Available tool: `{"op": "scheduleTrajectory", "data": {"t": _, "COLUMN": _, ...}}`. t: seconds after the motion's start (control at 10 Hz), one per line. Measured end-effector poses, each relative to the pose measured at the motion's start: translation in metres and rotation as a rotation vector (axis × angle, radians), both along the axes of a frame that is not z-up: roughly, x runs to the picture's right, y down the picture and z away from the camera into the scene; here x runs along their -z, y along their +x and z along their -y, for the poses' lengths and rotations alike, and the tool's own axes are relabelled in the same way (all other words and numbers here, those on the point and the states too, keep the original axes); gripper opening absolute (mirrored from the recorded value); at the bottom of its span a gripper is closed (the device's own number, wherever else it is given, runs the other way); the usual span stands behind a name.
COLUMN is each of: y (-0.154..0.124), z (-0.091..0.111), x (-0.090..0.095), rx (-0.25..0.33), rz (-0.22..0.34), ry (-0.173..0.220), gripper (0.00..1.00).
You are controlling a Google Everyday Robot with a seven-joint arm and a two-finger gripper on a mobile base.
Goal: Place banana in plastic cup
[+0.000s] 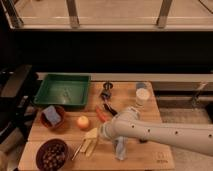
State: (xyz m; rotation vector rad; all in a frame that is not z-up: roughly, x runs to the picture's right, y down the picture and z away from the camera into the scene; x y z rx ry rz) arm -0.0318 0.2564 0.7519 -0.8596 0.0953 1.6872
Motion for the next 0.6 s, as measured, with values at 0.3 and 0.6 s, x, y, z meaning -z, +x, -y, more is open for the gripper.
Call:
{"op": "scheduleTrajectory", "data": {"t": 0.3, "y": -0.007, "z": -0.005, "x": -0.009, "rx": -0.015, "rz": 0.000, "ry": -0.032, "gripper": 0.80}}
{"op": "scheduleTrajectory", "data": {"t": 0.6, "y": -0.018, "z": -0.007, "x": -0.012, "rx": -0.029, "rz": 0.025, "ry": -0.049, "gripper": 0.80}}
